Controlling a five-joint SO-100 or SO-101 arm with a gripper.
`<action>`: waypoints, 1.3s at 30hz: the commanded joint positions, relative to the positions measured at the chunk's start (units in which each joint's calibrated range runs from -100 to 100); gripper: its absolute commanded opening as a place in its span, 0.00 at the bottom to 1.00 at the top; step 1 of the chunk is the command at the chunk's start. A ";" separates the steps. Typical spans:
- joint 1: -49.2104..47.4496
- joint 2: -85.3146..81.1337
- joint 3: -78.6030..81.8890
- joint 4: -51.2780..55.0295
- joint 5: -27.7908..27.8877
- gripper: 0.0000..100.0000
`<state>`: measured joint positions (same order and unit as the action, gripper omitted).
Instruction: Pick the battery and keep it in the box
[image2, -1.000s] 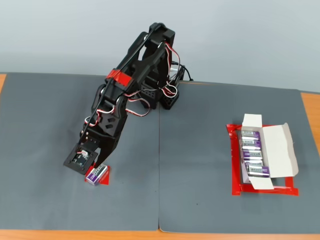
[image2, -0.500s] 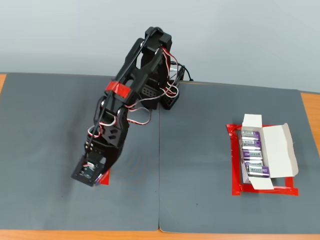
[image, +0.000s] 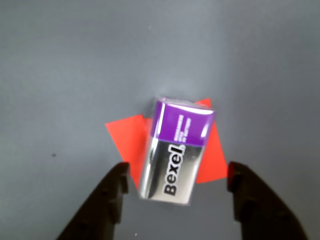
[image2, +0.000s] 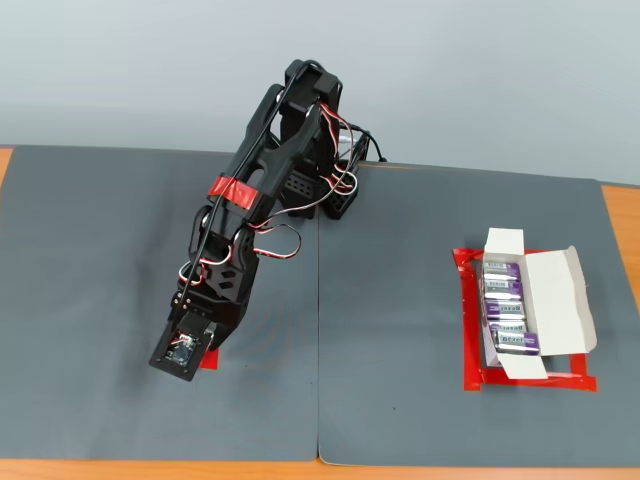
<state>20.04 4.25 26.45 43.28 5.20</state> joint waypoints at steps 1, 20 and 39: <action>-0.24 -0.22 -2.52 0.12 0.29 0.23; -0.01 3.09 -2.97 -0.66 0.19 0.23; 0.81 5.80 -3.70 -3.09 -0.12 0.23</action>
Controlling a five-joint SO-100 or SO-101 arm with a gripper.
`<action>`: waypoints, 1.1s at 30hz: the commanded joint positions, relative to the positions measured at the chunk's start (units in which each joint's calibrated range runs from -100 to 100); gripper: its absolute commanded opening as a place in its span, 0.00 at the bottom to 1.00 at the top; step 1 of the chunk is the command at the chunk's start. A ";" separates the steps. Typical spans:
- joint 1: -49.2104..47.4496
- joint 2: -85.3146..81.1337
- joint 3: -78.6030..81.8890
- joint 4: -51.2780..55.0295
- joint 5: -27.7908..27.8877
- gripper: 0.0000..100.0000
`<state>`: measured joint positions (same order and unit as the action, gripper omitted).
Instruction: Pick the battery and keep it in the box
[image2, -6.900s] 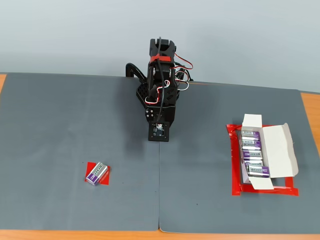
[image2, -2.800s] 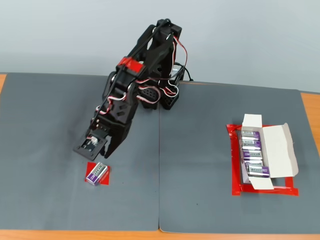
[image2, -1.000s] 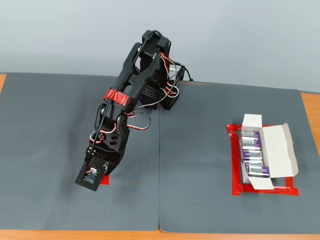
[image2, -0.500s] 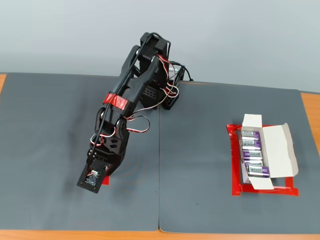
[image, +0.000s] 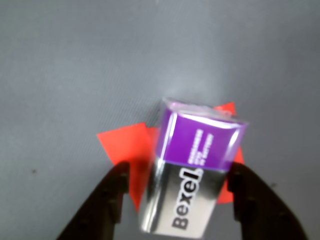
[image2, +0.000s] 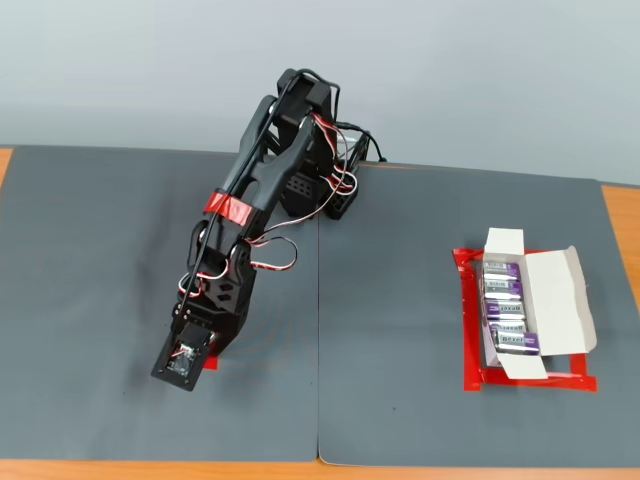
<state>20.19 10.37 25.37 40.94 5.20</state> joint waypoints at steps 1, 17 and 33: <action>0.66 -0.32 -2.62 -0.75 -0.12 0.23; 0.73 -0.32 -2.62 -0.49 0.09 0.21; 0.44 -1.00 -1.90 -0.05 -0.23 0.04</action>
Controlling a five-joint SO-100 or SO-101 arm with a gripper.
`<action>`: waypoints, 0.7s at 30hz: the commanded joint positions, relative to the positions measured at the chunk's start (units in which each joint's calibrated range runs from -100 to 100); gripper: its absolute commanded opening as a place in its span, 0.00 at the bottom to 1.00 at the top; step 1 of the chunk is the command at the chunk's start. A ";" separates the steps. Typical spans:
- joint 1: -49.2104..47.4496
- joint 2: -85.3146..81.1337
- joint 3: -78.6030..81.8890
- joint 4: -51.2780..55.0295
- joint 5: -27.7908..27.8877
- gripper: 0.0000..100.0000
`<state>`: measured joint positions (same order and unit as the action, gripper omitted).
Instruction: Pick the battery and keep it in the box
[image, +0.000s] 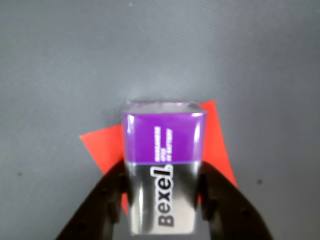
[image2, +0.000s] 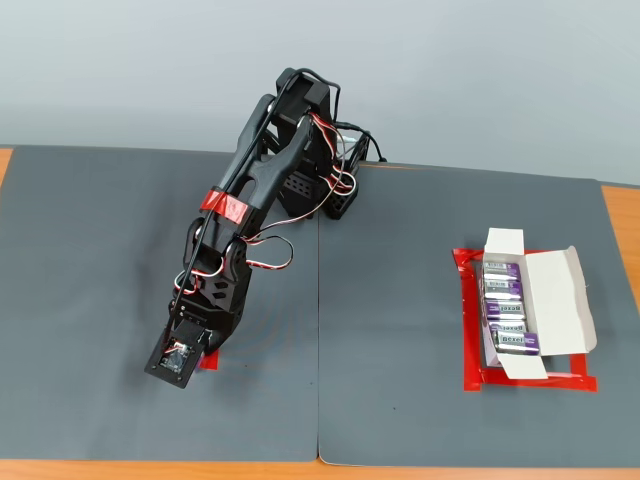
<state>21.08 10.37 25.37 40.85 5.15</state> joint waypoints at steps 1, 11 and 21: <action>-0.52 -1.25 -1.90 0.12 -0.18 0.04; -0.97 -9.05 -2.17 0.21 -0.18 0.04; -3.51 -19.48 -1.90 0.56 0.24 0.04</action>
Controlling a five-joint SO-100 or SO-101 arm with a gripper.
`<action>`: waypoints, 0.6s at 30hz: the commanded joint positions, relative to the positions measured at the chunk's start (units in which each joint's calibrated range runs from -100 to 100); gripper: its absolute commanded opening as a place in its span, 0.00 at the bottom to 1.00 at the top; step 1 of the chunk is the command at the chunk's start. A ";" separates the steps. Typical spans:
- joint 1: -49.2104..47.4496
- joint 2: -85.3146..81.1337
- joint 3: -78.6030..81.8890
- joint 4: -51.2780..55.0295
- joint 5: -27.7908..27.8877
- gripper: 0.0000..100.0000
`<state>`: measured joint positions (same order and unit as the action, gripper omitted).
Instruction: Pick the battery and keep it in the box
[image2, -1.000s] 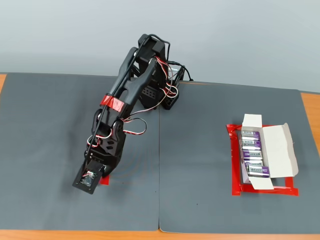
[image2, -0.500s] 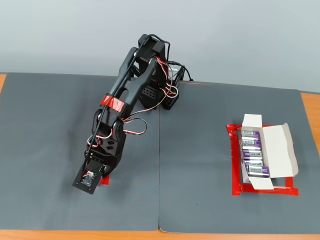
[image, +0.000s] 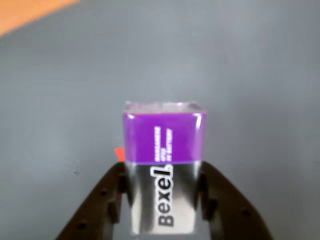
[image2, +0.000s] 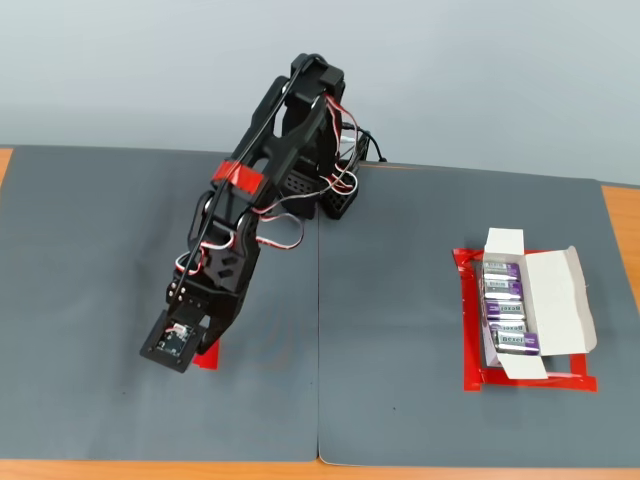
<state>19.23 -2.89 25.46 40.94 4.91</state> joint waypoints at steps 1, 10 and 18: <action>-2.26 -7.33 -2.35 1.42 0.48 0.04; -10.62 -16.74 -2.71 6.72 0.54 0.04; -15.99 -18.77 -2.71 7.50 0.54 0.04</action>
<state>5.31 -18.27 25.46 48.22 5.54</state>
